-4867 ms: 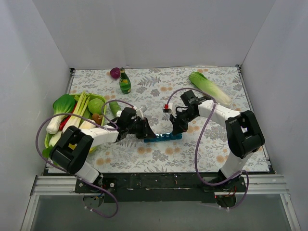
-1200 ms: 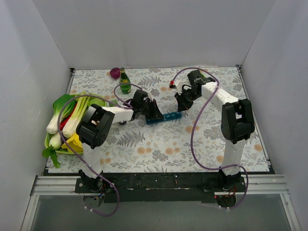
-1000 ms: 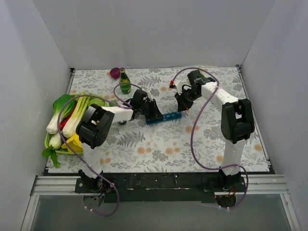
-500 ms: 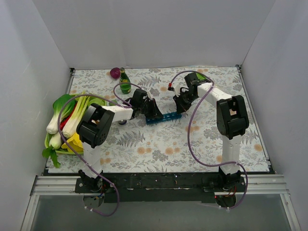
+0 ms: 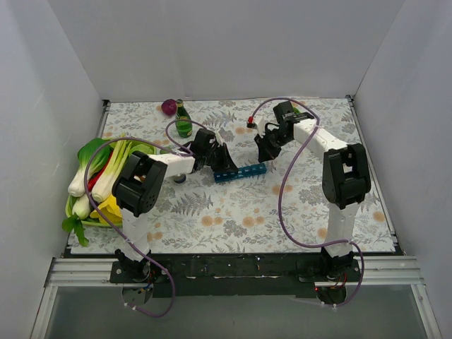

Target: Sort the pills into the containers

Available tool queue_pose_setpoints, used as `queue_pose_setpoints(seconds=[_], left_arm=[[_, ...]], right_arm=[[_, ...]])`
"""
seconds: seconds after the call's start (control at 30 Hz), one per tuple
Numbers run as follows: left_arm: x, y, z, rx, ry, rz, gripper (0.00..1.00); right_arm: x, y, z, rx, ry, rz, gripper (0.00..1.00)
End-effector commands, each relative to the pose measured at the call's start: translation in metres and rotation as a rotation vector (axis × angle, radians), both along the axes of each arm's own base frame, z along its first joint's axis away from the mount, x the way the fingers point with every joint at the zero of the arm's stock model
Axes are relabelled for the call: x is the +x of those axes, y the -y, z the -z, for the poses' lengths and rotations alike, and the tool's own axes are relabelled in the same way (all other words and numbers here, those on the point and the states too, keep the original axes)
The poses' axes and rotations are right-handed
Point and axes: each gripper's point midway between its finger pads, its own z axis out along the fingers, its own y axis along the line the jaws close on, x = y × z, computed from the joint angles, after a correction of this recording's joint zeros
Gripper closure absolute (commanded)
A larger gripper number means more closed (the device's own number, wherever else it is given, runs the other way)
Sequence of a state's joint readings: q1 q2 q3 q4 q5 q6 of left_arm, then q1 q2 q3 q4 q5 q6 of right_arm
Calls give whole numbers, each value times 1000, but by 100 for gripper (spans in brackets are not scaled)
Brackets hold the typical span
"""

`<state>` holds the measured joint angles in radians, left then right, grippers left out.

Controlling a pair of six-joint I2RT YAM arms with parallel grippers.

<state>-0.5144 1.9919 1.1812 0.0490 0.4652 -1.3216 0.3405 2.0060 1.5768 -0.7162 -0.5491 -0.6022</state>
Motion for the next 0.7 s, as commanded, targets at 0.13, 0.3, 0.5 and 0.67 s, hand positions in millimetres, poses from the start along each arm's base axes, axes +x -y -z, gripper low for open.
queue_pose_setpoints(seconds=[0.13,0.3,0.5,0.67], left_arm=[[5,-5,-4,12,2,1,100],[5,-5,-2,14,-1,2,100],[6,-5,-6,7,6,8,100],[11,-2,-34,-31,52,11,100]], right_arm=[[-3,11,21,-71,-41,31,91],[-8,23,52,-145,-92,50,91],[-5,17,36,-105,-75,25,91],[-2,4,-23,31,34,-56,79]])
